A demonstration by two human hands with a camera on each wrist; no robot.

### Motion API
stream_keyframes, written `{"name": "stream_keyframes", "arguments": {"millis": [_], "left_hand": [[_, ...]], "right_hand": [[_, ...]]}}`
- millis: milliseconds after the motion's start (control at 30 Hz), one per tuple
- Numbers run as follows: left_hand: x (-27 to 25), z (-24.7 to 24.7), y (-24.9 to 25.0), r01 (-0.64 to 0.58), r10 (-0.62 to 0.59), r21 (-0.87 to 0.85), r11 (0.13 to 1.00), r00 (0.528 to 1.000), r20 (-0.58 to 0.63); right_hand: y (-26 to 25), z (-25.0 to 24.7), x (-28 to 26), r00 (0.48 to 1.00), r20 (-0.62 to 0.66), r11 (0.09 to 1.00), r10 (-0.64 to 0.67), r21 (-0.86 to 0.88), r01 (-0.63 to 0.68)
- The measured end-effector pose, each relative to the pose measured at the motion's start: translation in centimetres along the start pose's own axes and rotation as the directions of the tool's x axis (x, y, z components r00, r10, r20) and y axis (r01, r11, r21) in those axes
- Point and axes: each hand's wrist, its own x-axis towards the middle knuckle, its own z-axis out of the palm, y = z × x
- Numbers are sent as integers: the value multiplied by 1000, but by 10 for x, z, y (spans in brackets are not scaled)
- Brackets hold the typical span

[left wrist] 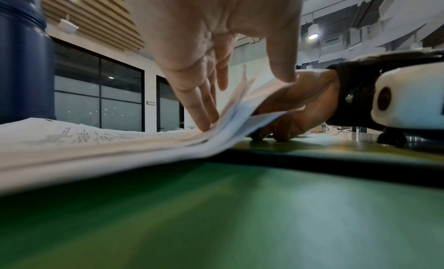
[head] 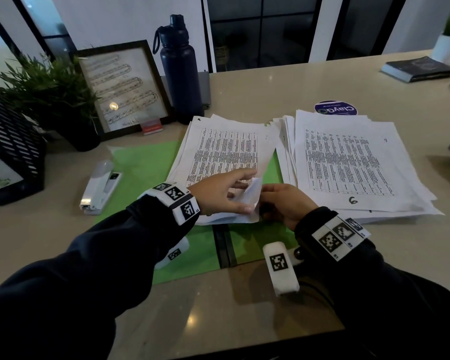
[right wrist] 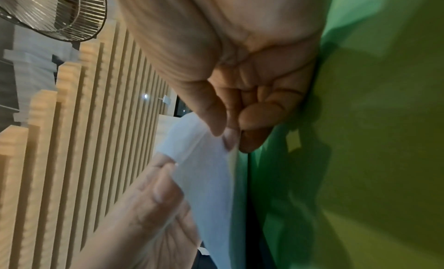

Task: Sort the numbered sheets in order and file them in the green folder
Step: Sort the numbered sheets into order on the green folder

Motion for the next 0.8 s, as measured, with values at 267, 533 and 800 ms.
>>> {"name": "stream_keyframes", "arguments": {"millis": [267, 533, 800], "left_hand": [[-2, 2, 7, 51, -60, 151, 987, 997, 55], [0, -3, 8, 209, -177, 5, 978, 841, -511], [0, -14, -1, 70, -137, -118, 991, 456, -879]], "right_hand": [[3, 2, 4, 996, -48, 996, -73, 53, 76], [1, -4, 9, 996, -81, 997, -31, -67, 26], [-6, -17, 4, 985, -170, 937, -27, -348, -35]]}}
